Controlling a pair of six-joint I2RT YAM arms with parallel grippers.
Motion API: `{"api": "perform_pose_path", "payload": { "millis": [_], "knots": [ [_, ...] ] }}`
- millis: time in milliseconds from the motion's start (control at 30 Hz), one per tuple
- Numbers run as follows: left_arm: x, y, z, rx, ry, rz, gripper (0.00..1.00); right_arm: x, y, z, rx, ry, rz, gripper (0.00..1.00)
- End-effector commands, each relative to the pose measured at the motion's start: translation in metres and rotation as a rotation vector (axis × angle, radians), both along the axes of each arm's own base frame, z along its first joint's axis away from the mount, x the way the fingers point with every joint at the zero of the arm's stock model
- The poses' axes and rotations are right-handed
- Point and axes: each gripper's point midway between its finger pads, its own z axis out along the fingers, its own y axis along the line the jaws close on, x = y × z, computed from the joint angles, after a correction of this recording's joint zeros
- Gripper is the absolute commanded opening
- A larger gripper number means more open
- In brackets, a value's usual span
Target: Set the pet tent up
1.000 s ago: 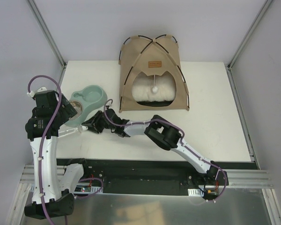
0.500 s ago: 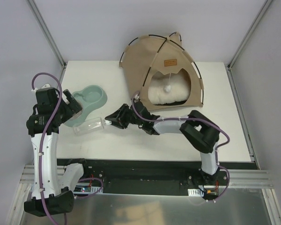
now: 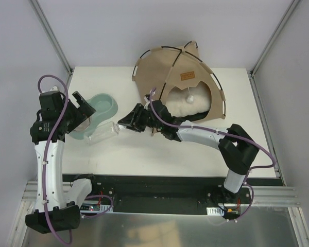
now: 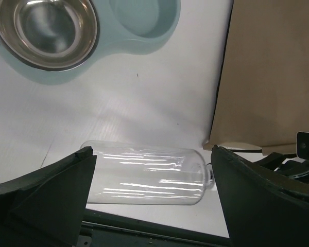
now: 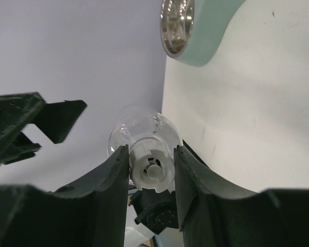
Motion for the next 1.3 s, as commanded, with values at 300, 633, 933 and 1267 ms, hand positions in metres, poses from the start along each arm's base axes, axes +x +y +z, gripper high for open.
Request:
{"api": "perform_pose_path", "payload": {
  "millis": [300,633,933,1267],
  "knots": [
    [-0.007,-0.001,0.090,0.066,-0.285,-0.013,0.97,-0.011,0.001,0.070,-0.234,-0.365,0.091,0.00],
    [-0.001,-0.040,0.149,-0.108,-0.429,-0.164,0.99,0.016,-0.085,0.166,-0.167,-0.466,-0.084,0.00],
    [0.028,-0.084,0.185,-0.532,-0.538,-0.289,0.99,0.016,-0.146,0.233,0.078,-0.426,-0.180,0.00],
    [0.039,-0.111,0.198,-0.698,-0.565,-0.427,0.99,0.015,-0.139,0.253,0.311,-0.353,-0.137,0.00]
  ]
}}
